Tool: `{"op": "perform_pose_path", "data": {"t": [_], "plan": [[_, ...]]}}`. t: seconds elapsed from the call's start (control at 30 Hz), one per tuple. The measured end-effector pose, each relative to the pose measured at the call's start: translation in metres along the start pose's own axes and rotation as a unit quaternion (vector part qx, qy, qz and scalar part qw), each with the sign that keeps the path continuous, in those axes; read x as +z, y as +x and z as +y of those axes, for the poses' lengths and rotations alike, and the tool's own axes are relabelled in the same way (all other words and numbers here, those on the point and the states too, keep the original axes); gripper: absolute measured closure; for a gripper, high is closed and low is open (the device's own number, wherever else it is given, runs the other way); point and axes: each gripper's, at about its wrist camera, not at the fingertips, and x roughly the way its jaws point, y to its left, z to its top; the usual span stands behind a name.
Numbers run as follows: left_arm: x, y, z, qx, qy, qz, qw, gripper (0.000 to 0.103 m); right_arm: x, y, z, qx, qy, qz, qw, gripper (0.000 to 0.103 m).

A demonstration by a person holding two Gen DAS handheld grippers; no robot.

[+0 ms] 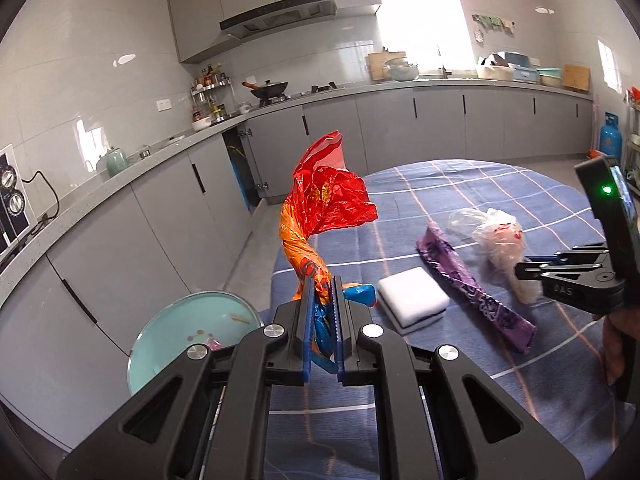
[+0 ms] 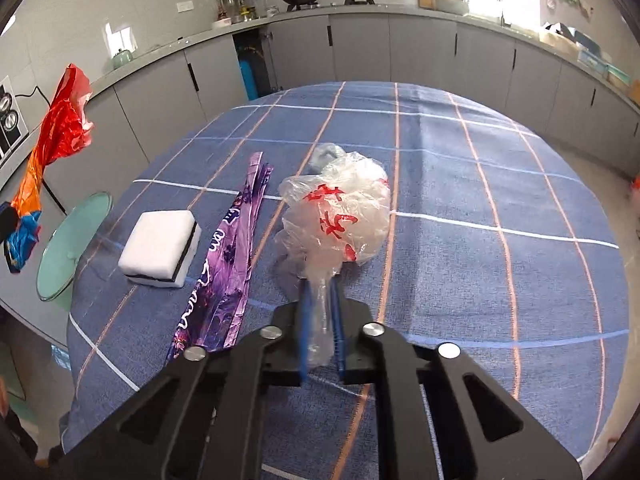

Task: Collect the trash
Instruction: 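Grasp the orange snack bag with the left tool while the right tool grasps the clear plastic bag, then carry the orange snack bag and clear bag over the wastebasket with both tools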

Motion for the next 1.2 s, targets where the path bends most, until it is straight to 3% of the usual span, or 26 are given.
{"op": "perform_pose_path", "data": {"t": [0.33,1.2], "plan": [[-0.001,-0.006,0.032,0.027,-0.019,-0.004,0.9995,0.094,0.017,-0.047,0.028,-0.002,-0.041,-0.080,0.996,0.097],[-0.016,-0.003,0.116,0.103,-0.074,0.008,0.9918,0.094,0.041,-0.046,0.117,0.079,-0.117,-0.114,0.983,0.097]]}}
